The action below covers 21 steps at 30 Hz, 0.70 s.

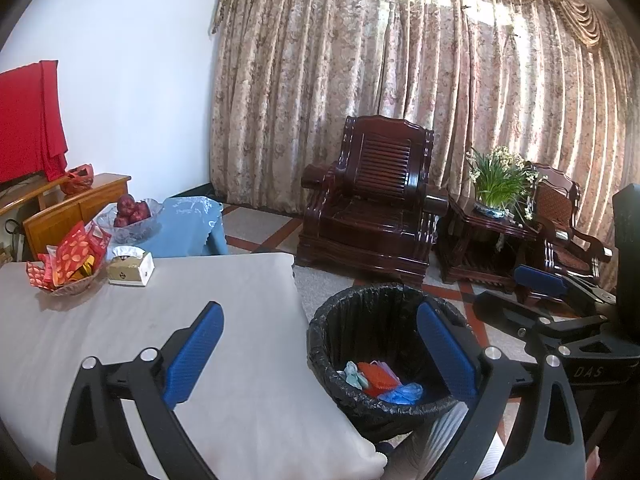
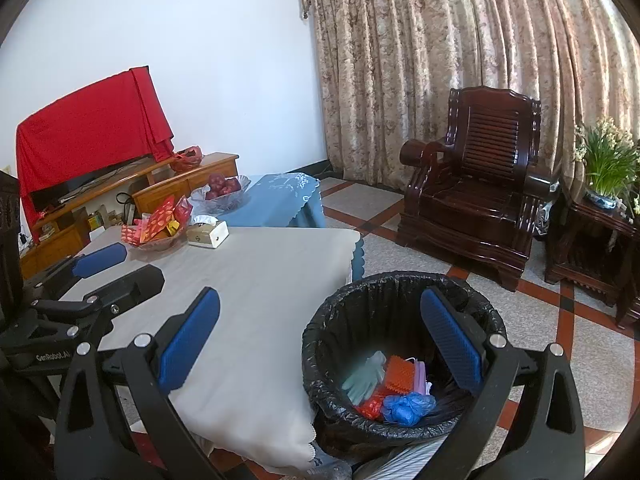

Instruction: Collect trash

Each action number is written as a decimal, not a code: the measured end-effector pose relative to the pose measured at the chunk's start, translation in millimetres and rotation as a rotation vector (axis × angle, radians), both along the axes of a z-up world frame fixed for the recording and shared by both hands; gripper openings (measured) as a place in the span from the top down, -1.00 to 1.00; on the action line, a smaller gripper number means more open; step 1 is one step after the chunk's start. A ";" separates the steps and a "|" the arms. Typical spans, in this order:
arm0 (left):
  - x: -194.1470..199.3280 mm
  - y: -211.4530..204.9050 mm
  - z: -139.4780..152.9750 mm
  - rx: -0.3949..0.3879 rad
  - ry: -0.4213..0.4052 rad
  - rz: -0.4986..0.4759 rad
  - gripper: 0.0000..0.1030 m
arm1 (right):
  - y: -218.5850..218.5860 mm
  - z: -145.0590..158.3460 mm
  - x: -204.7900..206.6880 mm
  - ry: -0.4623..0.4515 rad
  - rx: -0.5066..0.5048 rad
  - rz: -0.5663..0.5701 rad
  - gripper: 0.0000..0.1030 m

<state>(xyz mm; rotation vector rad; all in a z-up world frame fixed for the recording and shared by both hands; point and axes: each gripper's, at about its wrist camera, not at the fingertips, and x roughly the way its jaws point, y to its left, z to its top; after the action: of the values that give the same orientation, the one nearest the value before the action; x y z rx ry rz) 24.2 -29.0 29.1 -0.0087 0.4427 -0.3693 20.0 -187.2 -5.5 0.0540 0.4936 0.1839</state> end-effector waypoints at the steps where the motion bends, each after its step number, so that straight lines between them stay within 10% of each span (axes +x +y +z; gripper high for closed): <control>1: 0.4 0.4 0.0 0.001 0.001 0.000 -0.85 | 0.8 -0.3 0.4 0.001 0.000 -0.001 -0.90; 21: 0.3 -0.4 -1.5 0.003 0.004 -0.002 -0.85 | 3.6 -1.9 -0.2 0.004 0.003 0.001 -0.90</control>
<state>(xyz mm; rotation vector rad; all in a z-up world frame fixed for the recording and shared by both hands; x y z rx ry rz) 24.5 -29.4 27.6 -0.0064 0.4476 -0.3708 19.8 -183.6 -7.4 0.0570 0.4973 0.1853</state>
